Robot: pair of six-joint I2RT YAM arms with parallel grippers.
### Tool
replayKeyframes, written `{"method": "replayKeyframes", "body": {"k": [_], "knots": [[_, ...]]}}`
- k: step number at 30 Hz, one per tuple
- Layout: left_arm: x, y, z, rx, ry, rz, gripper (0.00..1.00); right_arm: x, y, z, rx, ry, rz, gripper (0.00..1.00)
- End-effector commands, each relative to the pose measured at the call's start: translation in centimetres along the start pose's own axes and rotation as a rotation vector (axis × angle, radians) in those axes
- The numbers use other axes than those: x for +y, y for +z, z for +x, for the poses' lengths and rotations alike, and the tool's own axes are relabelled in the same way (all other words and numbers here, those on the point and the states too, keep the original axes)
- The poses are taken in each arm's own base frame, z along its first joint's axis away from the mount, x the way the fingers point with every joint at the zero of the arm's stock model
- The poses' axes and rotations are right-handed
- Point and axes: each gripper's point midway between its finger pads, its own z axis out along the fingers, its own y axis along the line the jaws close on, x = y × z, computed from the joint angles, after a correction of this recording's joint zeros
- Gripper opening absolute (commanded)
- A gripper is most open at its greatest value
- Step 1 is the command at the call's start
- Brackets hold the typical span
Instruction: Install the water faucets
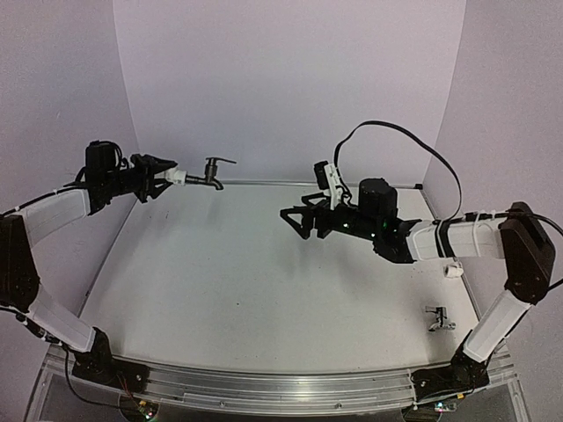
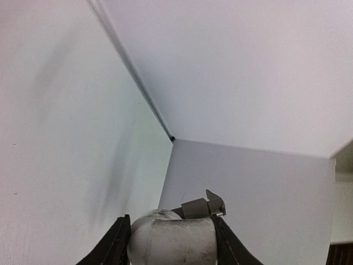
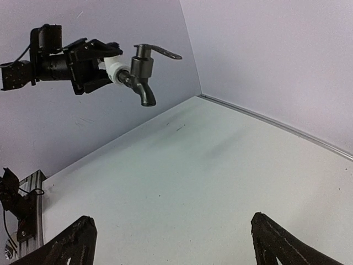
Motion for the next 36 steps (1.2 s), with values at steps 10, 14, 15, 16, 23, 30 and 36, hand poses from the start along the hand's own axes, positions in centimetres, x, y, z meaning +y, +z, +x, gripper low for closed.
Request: {"method": "replayKeyframes", "body": {"k": [10,14,15,16,23,30,36], "knots": [[13.5,1.1,-8.7,-0.103,-0.502,-0.166,0.0,0.4,-3.1,-2.0,-0.059,-0.059,0.058,0.98],[16.5,2.1,-9.8,-0.09,-0.615,-0.2,0.0,0.3,-3.7,-1.9,-0.061,-0.066,0.073,0.98],[17.2,2.4,-9.9,-0.084,-0.639,-0.209,0.0,0.2,-3.8,-1.8,-0.06,-0.068,0.078,0.98],[17.7,2.6,-9.9,-0.079,-0.664,-0.213,0.0,0.1,-3.9,-1.7,-0.059,-0.07,0.083,0.98],[21.1,1.6,-9.9,-0.196,-0.809,-0.276,0.0,0.0,-4.4,-1.4,-0.058,-0.068,0.094,0.98],[22.2,1.3,-10.1,-0.243,-0.837,-0.298,0.18,0.0,-4.5,-1.3,-0.057,-0.064,0.098,0.98],[22.1,0.9,-9.9,-0.244,-0.813,-0.298,0.61,-0.1,-4.8,-1.6,-0.062,-0.071,0.112,0.98]]}}
